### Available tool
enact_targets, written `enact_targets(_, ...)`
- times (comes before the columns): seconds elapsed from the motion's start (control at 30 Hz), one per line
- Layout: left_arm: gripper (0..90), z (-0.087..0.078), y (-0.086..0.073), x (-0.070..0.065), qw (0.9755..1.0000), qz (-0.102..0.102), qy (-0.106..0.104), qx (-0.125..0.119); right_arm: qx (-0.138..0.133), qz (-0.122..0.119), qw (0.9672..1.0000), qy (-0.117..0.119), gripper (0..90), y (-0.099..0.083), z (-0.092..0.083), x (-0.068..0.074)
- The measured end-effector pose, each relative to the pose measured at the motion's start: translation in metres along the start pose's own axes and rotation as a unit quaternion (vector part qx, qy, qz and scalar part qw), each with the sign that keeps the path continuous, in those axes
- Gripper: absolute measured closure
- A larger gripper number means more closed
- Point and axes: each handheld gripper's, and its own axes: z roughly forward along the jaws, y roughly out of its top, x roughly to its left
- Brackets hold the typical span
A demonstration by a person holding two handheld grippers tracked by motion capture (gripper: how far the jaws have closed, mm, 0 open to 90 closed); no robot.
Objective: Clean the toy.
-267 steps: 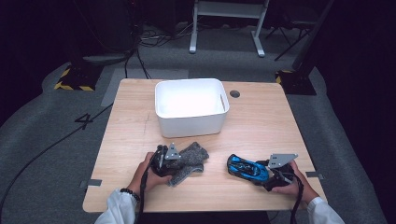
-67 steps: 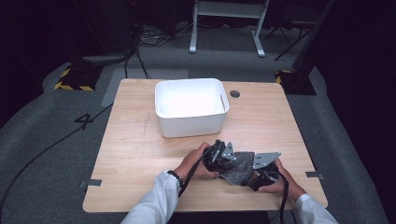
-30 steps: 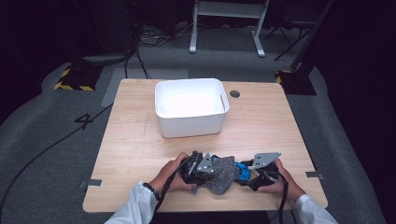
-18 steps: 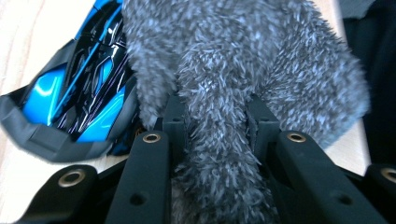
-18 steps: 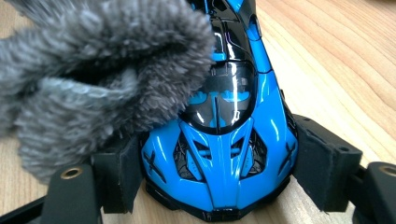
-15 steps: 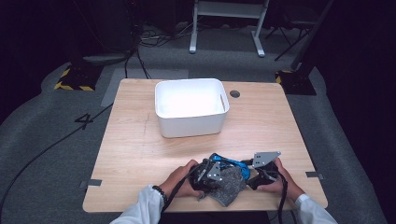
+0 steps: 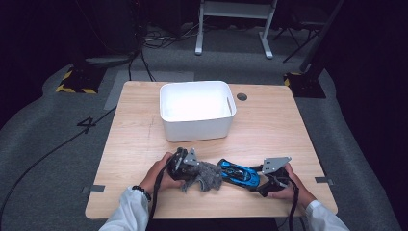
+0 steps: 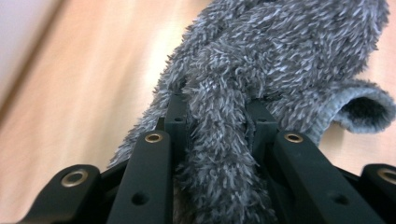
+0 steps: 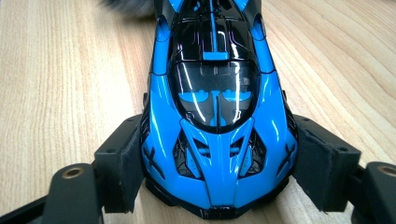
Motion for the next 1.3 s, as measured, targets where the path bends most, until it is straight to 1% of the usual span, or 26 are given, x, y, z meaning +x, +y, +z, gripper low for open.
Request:
enact_targets(0.03, 69.5, 0.0, 0.0, 0.003, 0.9999, -0.008, 0.009, -0.006, 0.0, -0.001, 1.0, 0.002, 26.1, 0.0, 0.0, 0.0)
enact_targets(0.07, 69.5, 0.001, 0.001, 0.006, 0.9996, -0.021, 0.016, -0.009, 0.0, -0.002, 1.0, 0.006, 26.1, 0.0, 0.0, 0.0)
enact_targets(0.1, 69.5, 0.002, 0.003, 0.009, 0.9992, -0.031, 0.017, -0.017, -0.001, -0.005, 1.0, 0.008, 26.1, 0.0, 0.0, 0.001)
enact_targets(0.17, 69.5, 0.004, 0.01, 0.011, 0.9984, -0.039, 0.028, -0.031, -0.002, -0.008, 0.9999, 0.012, 26.1, 0.001, 0.002, 0.003)
enact_targets(0.23, 69.5, 0.006, 0.019, 0.012, 0.9978, -0.04, 0.031, -0.043, -0.002, -0.013, 0.9998, 0.017, 26.1, 0.003, 0.004, 0.004)
enact_targets(0.3, 69.5, 0.009, 0.028, 0.012, 0.9975, -0.036, 0.039, -0.046, 0.0, -0.018, 0.9997, 0.019, 26.1, 0.005, 0.006, 0.006)
enact_targets(0.4, 69.5, 0.015, 0.038, 0.014, 0.9973, -0.033, 0.042, -0.051, -0.001, -0.019, 0.9996, 0.022, 26.1, 0.007, 0.007, 0.006)
enact_targets(0.47, 69.5, 0.019, 0.044, 0.016, 0.9972, -0.031, 0.043, -0.052, -0.001, -0.023, 0.9994, 0.025, 26.1, 0.008, 0.008, 0.006)
enact_targets(0.53, 69.5, 0.022, 0.048, 0.018, 0.9968, -0.036, 0.047, -0.053, 0.0, -0.024, 0.9994, 0.026, 26.1, 0.008, 0.008, 0.007)
enact_targets(0.6, 69.5, 0.024, 0.054, 0.02, 0.9961, -0.036, 0.053, -0.06, -0.001, -0.026, 0.9992, 0.03, 26.1, 0.009, 0.009, 0.007)
enact_targets(0.67, 69.6, 0.026, 0.058, 0.02, 0.9961, -0.034, 0.053, -0.062, -0.002, -0.031, 0.9989, 0.035, 26.1, 0.01, 0.01, 0.008)
enact_targets(0.7, 69.6, 0.027, 0.06, 0.02, 0.9958, -0.032, 0.056, -0.065, -0.002, -0.034, 0.9987, 0.038, 26.1, 0.011, 0.011, 0.009)
enact_targets(0.73, 69.6, 0.027, 0.062, 0.019, 0.9959, -0.031, 0.054, -0.066, -0.001, -0.038, 0.9983, 0.044, 26.1, 0.011, 0.012, 0.009)
enact_targets(0.83, 69.5, 0.029, 0.069, 0.016, 0.9955, -0.027, 0.049, -0.077, 0.003, -0.046, 0.9976, 0.053, 26.1, 0.014, 0.014, 0.012)
enact_targets(0.87, 69.3, 0.03, 0.071, 0.014, 0.9957, -0.026, 0.039, -0.08, 0.002, -0.05, 0.9972, 0.056, 26.1, 0.015, 0.015, 0.013)
enact_targets(0.9, 69.0, 0.031, 0.073, 0.011, 0.9958, -0.024, 0.039, -0.08, 0.002, -0.052, 0.9969, 0.06, 26.1, 0.016, 0.015, 0.015)
enact_targets(1.0, 69.0, 0.038, 0.082, 0.001, 0.9973, 0.004, 0.027, -0.068, 0.006, -0.059, 0.9964, 0.061, 26.1, 0.019, 0.018, 0.017)
enact_targets(1.1, 69.0, 0.046, 0.088, -0.008, 0.9982, 0.028, 0.024, -0.048, 0.006, -0.062, 0.9961, 0.062, 26.1, 0.021, 0.02, 0.018)
enact_targets(1.2, 69.1, 0.052, 0.09, -0.013, 0.9987, 0.046, -0.001, -0.023, 0.006, -0.06, 0.9963, 0.062, 26.1, 0.02, 0.02, 0.018)
enact_targets(1.23, 69.3, 0.053, 0.089, -0.014, 0.9984, 0.055, -0.006, -0.014, 0.007, -0.06, 0.9963, 0.061, 26.1, 0.02, 0.019, 0.018)
enact_targets(1.3, 69.6, 0.053, 0.087, -0.015, 0.9979, 0.064, -0.015, 0.002, 0.008, -0.058, 0.9964, 0.061, 26.0, 0.02, 0.019, 0.018)
